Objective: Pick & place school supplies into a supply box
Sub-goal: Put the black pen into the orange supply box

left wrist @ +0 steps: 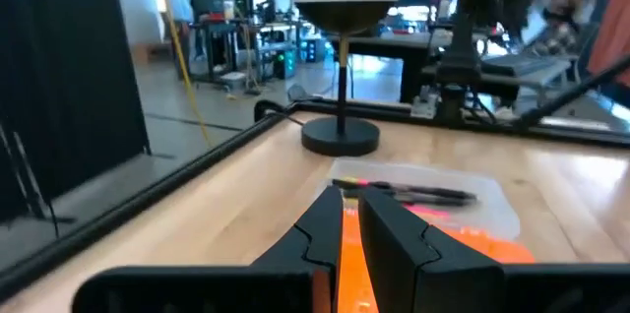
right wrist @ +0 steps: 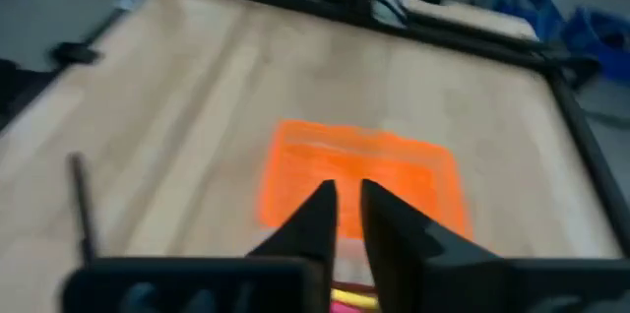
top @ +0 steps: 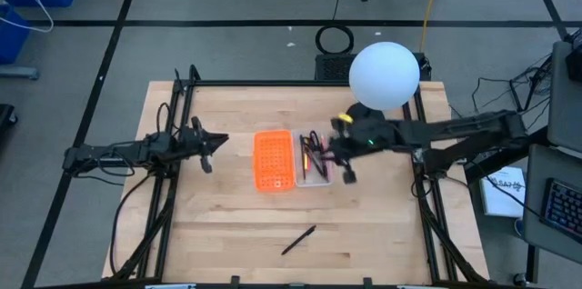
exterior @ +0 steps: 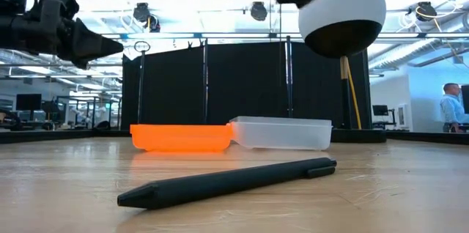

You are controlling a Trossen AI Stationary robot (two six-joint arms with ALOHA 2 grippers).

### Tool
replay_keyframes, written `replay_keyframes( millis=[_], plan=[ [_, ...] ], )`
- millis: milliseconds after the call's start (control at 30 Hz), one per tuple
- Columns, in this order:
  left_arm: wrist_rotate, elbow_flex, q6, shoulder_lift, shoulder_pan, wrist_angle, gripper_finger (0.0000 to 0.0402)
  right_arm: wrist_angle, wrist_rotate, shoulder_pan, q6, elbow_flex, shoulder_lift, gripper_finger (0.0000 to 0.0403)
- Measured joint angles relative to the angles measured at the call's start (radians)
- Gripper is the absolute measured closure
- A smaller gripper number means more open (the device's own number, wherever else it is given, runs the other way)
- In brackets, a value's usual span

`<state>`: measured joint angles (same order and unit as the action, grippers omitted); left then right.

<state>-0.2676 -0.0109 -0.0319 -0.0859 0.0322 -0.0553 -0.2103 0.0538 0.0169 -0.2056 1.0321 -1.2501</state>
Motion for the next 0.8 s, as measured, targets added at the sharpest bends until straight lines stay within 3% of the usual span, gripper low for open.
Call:
replay_keyframes(
  millis=[100, 267, 367, 600, 800],
  plan=[
    [0.001, -0.001, -0.057, -0.013, 0.0, 0.001, 0.0355, 0.188, 0.003, 0.033, 0.012, -0.183, 0.09, 0.0396],
    [-0.01, -0.001, -0.196, -0.02, 0.0, 0.002, 0.0355, 0.454, -0.013, 0.059, 0.124, -0.411, 0.23, 0.0395],
    [-0.005, -0.001, -0.209, -0.02, 0.0, 0.003, 0.0355, 0.44, 0.051, 0.069, 0.116, -0.484, 0.32, 0.0401],
    [-0.006, -0.001, -0.147, -0.036, 0.0, 0.005, 0.0355, 0.34, 0.057, 0.07, 0.124, -0.533, 0.568, 0.0402],
    [-0.011, -0.001, -0.13, -0.059, 0.0, 0.007, 0.0355, 0.466, 0.079, 0.07, 0.111, -0.664, 0.671, 0.0403]
  ],
)
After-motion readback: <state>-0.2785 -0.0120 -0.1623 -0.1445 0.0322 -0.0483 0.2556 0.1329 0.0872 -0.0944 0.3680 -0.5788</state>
